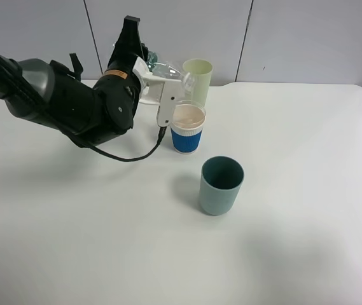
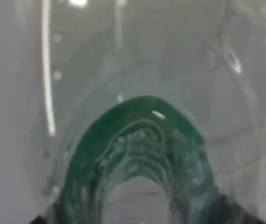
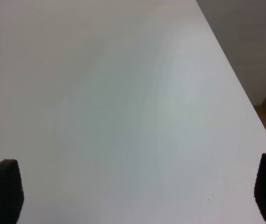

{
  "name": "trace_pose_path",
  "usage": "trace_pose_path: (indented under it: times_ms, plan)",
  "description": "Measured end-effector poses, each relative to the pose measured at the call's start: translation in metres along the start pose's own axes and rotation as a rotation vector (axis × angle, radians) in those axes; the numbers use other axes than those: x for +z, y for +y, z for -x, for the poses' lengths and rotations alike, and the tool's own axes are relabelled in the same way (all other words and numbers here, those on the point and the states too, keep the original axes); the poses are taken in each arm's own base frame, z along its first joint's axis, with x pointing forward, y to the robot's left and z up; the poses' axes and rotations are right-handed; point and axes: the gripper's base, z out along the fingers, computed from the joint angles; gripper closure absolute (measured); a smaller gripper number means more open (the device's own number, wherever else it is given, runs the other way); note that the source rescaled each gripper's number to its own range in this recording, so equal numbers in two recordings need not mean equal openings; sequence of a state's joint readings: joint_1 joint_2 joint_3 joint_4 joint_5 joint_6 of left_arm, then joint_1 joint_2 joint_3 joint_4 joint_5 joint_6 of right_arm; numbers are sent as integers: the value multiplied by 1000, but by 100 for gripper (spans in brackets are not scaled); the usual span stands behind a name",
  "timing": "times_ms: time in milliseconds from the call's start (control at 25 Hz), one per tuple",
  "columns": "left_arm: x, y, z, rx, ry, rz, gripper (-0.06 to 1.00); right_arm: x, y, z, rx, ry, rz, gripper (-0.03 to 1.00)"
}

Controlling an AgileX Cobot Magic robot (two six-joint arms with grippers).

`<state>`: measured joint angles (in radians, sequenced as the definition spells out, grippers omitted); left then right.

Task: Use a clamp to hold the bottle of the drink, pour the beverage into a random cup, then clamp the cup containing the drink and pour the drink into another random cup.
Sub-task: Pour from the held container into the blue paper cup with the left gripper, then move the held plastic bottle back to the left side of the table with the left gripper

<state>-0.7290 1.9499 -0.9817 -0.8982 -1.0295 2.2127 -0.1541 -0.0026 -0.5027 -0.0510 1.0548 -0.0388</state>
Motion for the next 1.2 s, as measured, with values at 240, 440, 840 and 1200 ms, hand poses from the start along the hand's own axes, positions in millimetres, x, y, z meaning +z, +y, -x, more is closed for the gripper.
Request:
trace_pose_path:
  times_ms: [240,440,840,1200]
  plan:
    - [1,16,-12,-295,-11,-40,93,0,0,0,0,0,0,-2]
    - [4,35,-31,-561,-9,-58,93,0,0,0,0,0,0,-2]
    - [-4,42,-84,-1158,-86,-67,93,0,0,0,0,0,0,-2]
    - [-6,20,-145,-1549,-166,-170,93,0,0,0,0,0,0,-2]
